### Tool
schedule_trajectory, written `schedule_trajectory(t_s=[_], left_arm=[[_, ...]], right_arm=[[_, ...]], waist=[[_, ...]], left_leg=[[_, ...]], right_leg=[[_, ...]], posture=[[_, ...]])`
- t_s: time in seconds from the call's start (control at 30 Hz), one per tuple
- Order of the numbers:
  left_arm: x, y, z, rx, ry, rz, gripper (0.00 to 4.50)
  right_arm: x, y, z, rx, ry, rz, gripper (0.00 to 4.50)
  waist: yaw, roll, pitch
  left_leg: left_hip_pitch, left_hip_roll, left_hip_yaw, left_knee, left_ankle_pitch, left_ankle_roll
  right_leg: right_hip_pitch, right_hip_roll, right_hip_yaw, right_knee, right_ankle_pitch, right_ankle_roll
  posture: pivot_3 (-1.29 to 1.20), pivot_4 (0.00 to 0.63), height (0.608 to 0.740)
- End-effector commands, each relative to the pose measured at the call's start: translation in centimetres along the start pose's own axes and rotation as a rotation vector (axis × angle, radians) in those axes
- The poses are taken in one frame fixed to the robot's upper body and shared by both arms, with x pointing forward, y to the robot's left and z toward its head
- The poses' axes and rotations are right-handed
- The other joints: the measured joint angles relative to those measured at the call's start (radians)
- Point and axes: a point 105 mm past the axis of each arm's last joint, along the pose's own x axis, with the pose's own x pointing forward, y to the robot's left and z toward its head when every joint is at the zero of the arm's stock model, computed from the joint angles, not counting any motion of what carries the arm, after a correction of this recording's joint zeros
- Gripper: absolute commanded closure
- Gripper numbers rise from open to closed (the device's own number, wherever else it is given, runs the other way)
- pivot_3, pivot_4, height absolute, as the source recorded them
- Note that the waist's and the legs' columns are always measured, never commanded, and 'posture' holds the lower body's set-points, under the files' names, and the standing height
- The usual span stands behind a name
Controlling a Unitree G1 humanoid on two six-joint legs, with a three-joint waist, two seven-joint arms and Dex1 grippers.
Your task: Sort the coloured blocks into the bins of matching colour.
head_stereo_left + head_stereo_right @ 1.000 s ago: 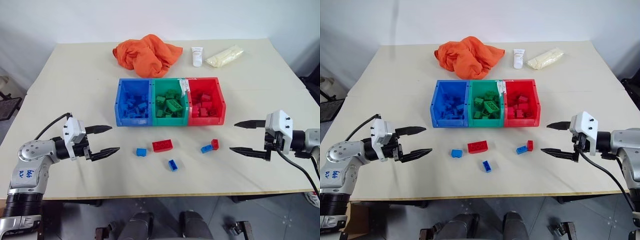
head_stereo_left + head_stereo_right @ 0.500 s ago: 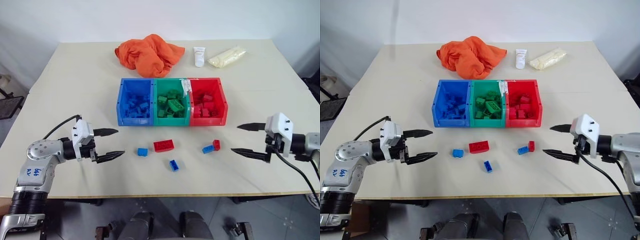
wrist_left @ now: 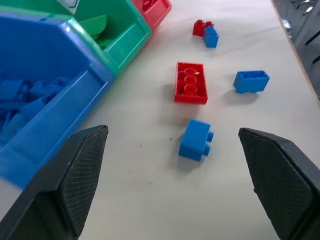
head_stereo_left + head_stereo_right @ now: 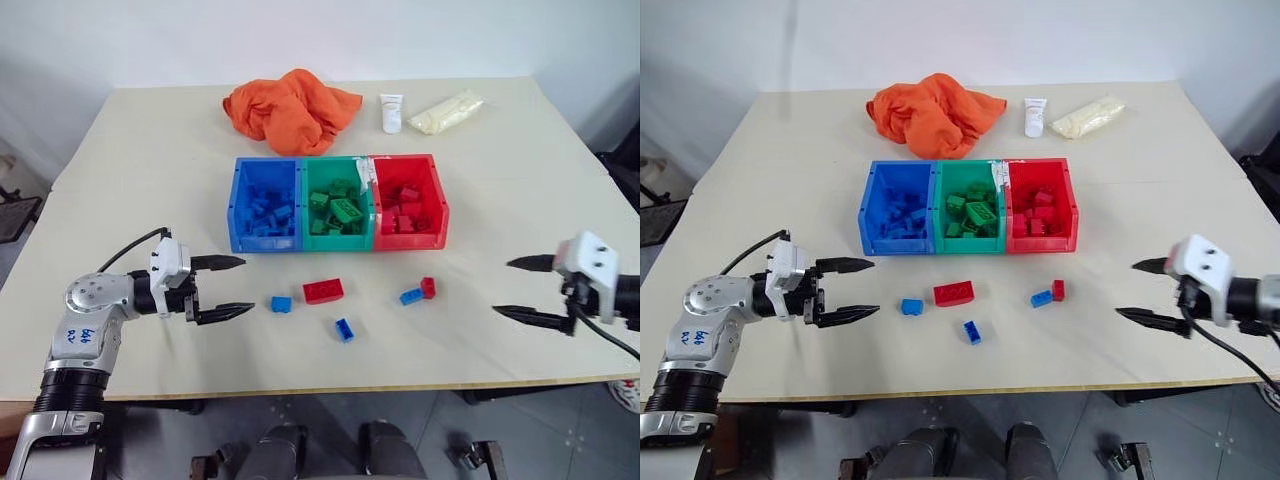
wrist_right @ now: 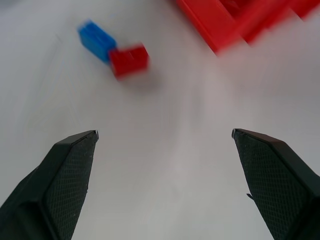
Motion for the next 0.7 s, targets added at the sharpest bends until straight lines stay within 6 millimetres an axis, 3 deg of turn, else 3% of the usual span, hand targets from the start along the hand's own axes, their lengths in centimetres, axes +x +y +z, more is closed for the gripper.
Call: schedule_trajectory(t_s=[0.03, 0.3, 0.5, 0.7], left_arm=[[-0.2, -0.5, 0.5, 0.020, -0.023, -0.007, 0.05], [-0.7, -1.9, 0.9, 0.001, -0.084, 0.004, 0.05], [-0.7, -2.3, 0.9, -0.004, -0.083, 0.025, 0.05], [-0.7, -2.5, 0.9, -0.002, -0.090, 0.041, 0.00]], right_arm=[[1.6, 0.2, 0.6, -0.012, -0.017, 0.034, 0.00], [7.0, 0.0, 1.0, -0.053, -0.040, 0.137, 0.00], [8.9, -0.1, 0.2, -0.048, -0.060, 0.155, 0.00], [8.2, 0.1, -0.4, -0.067, -0.055, 0.148, 1.95]], waist=[[0.002, 0.000, 0.000], [-0.001, 0.000, 0.000], [0.001, 0.000, 0.000], [0.001, 0.000, 0.000]], left_leg=[[0.000, 0.000, 0.000, 0.000, 0.000, 0.000], [0.000, 0.000, -0.001, 0.000, 0.000, 0.000], [0.000, 0.000, -0.003, 0.000, 0.000, 0.000], [0.000, 0.000, -0.002, 0.002, 0.000, -0.001]], right_leg=[[0.000, 0.000, 0.000, 0.000, 0.000, 0.000], [0.000, 0.000, 0.000, 0.000, 0.000, 0.000], [0.000, 0.000, 0.001, 0.001, 0.000, 0.000], [0.001, 0.000, 0.000, 0.001, 0.000, 0.000]], posture=[[0.00, 0.150, 0.740], [0.00, 0.150, 0.740], [0.00, 0.150, 0.740], [0.00, 0.150, 0.740]])
